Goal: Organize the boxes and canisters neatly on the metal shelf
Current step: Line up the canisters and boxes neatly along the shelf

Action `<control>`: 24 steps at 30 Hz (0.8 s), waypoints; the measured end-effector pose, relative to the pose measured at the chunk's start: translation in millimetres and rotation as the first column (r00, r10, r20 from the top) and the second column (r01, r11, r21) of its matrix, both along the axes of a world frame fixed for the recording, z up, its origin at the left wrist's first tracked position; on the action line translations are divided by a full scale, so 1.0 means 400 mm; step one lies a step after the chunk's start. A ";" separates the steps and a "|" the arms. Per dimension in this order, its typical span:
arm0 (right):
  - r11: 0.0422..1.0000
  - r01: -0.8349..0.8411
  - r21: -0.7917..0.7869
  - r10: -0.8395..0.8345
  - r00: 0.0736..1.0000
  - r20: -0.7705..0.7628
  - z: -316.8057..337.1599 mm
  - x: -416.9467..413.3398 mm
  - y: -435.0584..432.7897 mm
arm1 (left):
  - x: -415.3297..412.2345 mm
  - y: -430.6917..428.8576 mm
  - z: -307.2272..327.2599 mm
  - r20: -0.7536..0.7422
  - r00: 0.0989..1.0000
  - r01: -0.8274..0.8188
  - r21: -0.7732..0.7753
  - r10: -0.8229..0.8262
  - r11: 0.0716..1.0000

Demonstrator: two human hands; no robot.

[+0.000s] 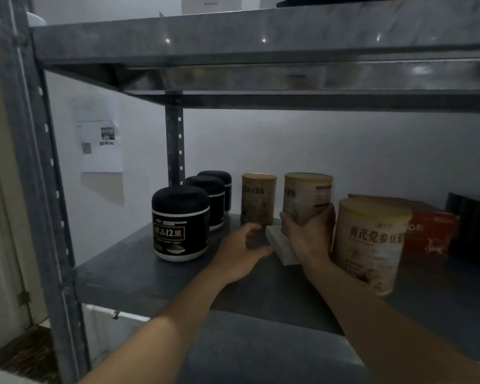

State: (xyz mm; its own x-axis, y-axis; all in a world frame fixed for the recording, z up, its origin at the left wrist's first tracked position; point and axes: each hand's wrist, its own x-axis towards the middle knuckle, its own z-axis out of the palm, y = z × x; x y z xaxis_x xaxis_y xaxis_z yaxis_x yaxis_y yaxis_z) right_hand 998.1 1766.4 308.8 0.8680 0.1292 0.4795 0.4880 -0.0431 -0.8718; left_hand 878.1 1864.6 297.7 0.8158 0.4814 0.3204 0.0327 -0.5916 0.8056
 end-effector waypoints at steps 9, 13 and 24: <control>0.999 0.043 -0.016 -0.044 0.998 -0.038 0.042 0.078 0.025 | 0.110 0.088 0.017 0.111 0.989 -0.075 -0.167 0.095 0.983; 1.000 -0.014 -0.020 0.013 0.999 -0.047 0.043 0.095 0.043 | 0.121 0.107 0.024 0.166 0.983 -0.041 -0.201 0.075 0.979; 0.881 -0.471 -0.042 0.466 0.880 -0.091 0.062 0.061 0.151 | 0.126 0.146 0.018 0.325 0.945 0.130 -0.293 -0.029 0.947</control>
State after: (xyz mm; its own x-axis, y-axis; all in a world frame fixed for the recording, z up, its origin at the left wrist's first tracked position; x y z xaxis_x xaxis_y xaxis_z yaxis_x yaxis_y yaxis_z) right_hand 1022.6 1826.8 333.7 0.7323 0.5562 0.3929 0.3971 0.1198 -0.9099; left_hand 928.4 1922.9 304.7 0.7375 0.5349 0.4122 -0.2874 -0.3037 0.9084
